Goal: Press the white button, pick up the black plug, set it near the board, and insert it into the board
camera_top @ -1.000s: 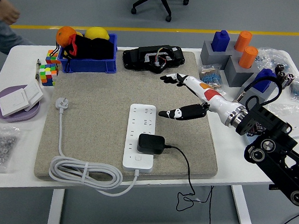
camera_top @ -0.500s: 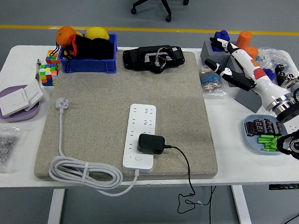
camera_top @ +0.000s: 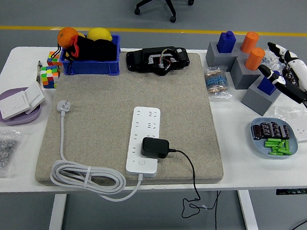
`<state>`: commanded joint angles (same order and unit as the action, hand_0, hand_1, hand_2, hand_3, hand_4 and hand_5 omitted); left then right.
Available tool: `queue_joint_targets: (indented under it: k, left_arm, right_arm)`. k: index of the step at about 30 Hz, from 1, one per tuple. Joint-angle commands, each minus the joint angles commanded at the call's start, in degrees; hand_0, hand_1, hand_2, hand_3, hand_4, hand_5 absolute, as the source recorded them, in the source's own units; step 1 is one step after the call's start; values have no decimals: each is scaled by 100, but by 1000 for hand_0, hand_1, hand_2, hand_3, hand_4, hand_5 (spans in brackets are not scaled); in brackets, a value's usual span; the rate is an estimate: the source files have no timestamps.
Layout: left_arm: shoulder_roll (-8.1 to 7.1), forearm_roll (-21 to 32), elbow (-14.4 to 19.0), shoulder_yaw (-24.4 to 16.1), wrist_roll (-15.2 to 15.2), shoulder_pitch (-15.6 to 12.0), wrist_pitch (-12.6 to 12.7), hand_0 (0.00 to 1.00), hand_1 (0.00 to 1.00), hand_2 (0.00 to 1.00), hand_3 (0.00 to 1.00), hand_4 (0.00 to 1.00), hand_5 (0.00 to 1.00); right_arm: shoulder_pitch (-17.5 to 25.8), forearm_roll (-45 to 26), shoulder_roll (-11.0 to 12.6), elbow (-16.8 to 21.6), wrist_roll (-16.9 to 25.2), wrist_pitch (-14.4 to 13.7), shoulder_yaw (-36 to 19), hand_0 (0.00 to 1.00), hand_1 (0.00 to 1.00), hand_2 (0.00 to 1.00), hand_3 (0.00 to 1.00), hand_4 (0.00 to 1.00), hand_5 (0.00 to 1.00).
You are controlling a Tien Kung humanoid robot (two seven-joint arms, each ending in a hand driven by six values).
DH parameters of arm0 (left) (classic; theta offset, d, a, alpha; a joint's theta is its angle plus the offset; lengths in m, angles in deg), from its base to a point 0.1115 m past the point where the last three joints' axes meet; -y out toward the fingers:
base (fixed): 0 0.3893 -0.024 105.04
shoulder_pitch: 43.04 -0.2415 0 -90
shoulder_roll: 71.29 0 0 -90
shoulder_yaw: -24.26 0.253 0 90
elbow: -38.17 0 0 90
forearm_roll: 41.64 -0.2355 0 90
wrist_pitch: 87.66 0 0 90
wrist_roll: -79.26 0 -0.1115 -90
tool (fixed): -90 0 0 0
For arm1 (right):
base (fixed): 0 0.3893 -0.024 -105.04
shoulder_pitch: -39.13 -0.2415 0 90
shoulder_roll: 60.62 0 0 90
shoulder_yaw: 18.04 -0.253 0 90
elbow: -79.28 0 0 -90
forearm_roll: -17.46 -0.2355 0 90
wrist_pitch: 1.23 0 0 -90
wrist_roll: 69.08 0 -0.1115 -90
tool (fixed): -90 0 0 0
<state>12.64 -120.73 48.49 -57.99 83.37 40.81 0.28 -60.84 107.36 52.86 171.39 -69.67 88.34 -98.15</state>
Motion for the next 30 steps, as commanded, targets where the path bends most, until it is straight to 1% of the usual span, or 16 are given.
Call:
queue_joint_targets:
  k: [4,5,10,11,22,23,28,29,30]
  left_arm:
    - [-17,-53,0,-55,30,5,5,810,780,734,785,590,526]
    - [-19,-97,0,-87,52,11,3,810,780,734,784,590,529]
    - [-26,-122,0,-56,84,58,-4,810,780,734,784,590,529]
    - [-30,-124,0,-50,89,70,-5,810,780,734,785,589,526]
    - [-106,-340,0,-259,182,194,-5,810,780,735,783,590,529]
    - [-108,-370,0,-287,194,202,-6,810,780,734,784,590,529]
    - [-91,-406,0,-340,209,236,-8,810,780,734,784,590,529]
    - [-86,-385,0,-316,205,246,-10,810,780,735,783,590,530]
    - [-82,-371,0,-295,203,252,-11,810,780,735,783,590,530]
  right_arm:
    - [182,45,-119,78,-7,36,-357,994,914,879,892,998,998]
    - [208,67,-143,99,-15,43,-429,979,896,854,871,998,998]
    - [257,169,-193,202,-39,63,-657,979,896,854,871,998,998]
    - [260,183,-196,215,-39,64,-683,974,889,843,852,998,998]
    - [226,315,-231,255,-86,39,-785,971,886,839,847,998,981]
    - [224,322,-231,263,-95,39,-793,973,887,845,850,998,960]
    - [248,356,-243,305,-133,55,-833,973,887,845,850,998,960]
    - [249,366,-248,316,-140,60,-852,973,885,843,847,998,927]
    - [253,372,-253,329,-146,63,-872,973,885,843,847,998,927]
